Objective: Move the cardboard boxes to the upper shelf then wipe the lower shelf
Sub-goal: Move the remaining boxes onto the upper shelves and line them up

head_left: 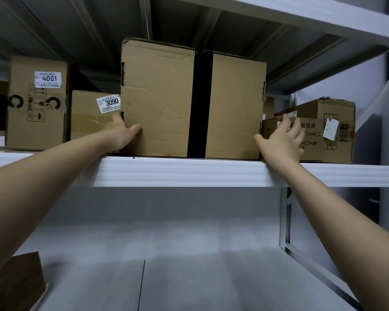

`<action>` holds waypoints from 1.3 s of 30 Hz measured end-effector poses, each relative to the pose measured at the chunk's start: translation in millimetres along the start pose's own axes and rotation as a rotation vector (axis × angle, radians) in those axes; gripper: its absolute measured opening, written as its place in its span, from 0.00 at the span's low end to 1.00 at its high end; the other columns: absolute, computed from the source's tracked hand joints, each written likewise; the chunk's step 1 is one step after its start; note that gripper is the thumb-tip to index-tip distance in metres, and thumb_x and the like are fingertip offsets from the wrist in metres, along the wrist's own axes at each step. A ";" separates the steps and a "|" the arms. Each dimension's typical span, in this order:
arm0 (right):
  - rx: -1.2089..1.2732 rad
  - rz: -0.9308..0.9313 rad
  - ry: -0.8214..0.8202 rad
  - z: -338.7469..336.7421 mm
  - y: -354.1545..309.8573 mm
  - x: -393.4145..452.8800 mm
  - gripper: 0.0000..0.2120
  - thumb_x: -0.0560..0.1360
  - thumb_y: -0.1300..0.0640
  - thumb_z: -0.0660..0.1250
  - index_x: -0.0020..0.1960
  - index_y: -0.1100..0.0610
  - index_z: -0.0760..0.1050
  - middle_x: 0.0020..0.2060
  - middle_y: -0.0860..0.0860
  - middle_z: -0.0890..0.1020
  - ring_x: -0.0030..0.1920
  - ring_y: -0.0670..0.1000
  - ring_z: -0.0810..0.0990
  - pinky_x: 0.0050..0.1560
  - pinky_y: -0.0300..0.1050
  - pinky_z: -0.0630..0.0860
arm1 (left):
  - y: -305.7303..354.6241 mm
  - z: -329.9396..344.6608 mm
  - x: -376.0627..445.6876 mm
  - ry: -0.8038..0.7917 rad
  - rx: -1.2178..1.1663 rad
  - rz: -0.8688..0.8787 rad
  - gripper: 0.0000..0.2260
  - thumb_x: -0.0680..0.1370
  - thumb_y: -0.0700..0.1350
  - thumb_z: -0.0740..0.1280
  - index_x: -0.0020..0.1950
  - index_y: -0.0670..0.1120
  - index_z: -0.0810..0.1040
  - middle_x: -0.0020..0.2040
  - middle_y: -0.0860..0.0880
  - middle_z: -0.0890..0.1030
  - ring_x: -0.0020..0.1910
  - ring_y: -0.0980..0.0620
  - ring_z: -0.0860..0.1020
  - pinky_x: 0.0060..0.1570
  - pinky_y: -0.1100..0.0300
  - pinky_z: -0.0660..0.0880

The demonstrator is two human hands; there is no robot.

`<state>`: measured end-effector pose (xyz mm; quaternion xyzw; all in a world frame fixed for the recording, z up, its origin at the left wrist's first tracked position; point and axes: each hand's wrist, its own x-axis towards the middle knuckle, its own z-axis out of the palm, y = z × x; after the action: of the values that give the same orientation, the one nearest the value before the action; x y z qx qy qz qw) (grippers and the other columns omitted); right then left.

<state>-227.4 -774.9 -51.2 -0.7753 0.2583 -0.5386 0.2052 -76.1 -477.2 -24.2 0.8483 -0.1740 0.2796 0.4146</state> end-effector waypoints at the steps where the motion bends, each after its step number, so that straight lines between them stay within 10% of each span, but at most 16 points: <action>1: -0.001 -0.004 0.002 0.1 0.5 -0.7 0.38 0.74 0.49 0.64 0.77 0.55 0.49 0.77 0.56 0.47 0.77 0.59 0.44 0.70 0.63 0.55 | -0.5 0.3 0.0 -0.007 -0.002 -0.005 0.29 0.80 0.52 0.61 0.73 0.38 0.55 0.70 0.36 0.67 0.68 0.37 0.67 0.67 0.50 0.64; 7: 0.012 -0.083 0.129 0.0 -0.3 -8.1 0.35 0.74 0.52 0.64 0.76 0.57 0.53 0.76 0.57 0.52 0.76 0.58 0.49 0.72 0.59 0.53 | 2.3 -4.9 -5.8 0.066 0.029 -0.037 0.34 0.78 0.57 0.61 0.75 0.40 0.52 0.72 0.36 0.64 0.68 0.36 0.66 0.67 0.46 0.64; 16: 0.074 -0.262 0.217 0.2 -5.0 -24.7 0.29 0.73 0.54 0.63 0.72 0.55 0.62 0.71 0.52 0.64 0.72 0.53 0.60 0.70 0.52 0.57 | 21.5 -20.1 -48.8 0.605 0.115 0.288 0.33 0.76 0.54 0.62 0.76 0.42 0.55 0.72 0.40 0.60 0.71 0.40 0.60 0.66 0.44 0.60; 39: 0.339 -0.652 0.111 -11.1 -23.0 -116.3 0.14 0.73 0.59 0.63 0.58 0.55 0.76 0.53 0.48 0.78 0.54 0.52 0.75 0.54 0.51 0.72 | 54.0 35.5 -158.7 0.419 0.227 0.784 0.17 0.76 0.48 0.58 0.62 0.46 0.75 0.55 0.48 0.77 0.52 0.47 0.76 0.49 0.56 0.66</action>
<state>-267.1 -685.1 -118.5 -0.7414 -0.0841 -0.6522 0.1339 -217.1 -527.7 -107.4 0.6836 -0.3626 0.5982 0.2081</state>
